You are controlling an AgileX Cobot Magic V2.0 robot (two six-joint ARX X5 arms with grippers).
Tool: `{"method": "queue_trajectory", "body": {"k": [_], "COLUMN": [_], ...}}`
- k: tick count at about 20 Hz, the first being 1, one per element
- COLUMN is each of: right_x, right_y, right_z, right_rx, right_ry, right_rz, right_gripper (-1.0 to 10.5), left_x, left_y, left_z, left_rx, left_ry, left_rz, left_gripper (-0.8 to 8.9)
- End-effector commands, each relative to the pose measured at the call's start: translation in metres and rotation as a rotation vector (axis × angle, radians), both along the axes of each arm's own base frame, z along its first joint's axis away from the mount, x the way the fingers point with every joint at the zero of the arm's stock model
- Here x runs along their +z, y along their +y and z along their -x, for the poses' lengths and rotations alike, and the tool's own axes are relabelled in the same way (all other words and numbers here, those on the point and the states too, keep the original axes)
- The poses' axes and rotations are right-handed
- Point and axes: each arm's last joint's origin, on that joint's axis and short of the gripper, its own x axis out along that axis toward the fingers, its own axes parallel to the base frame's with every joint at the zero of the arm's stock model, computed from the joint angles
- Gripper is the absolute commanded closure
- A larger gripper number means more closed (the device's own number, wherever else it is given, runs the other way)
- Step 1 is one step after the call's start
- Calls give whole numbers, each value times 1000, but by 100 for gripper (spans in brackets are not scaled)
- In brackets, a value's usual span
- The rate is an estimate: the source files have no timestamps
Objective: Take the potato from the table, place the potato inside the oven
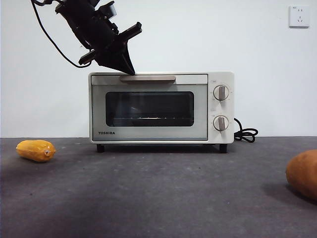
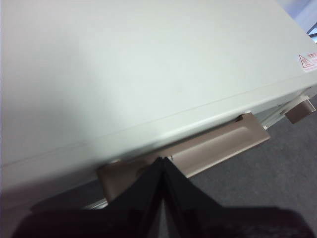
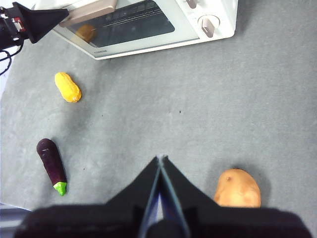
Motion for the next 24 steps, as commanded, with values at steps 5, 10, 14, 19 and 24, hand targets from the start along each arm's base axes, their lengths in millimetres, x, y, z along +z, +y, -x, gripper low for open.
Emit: {"method": "queue_trajectory", "body": {"k": [5, 10, 14, 19, 24], "right_x": [0, -1, -1, -3, -2], "right_y": [0, 0, 0, 0, 0], "right_z": [1, 2, 2, 4, 4], "right_rx": [10, 11, 11, 27, 39], "right_ry": [10, 20, 22, 34, 22], "right_rz": [4, 5, 5, 19, 31], "right_gripper": [946, 946, 946, 946, 946], "left_x": [-12, -19, -24, -31, -37], "left_y": [0, 1, 2, 0, -14], "left_z": [0, 6, 11, 21, 35], "left_rx": [-16, -40, -59, -82, -85], "left_ry": [43, 116, 175, 240, 280], "left_rz": [-76, -127, -164, -296, -440], "left_gripper": [819, 819, 819, 820, 819]}}
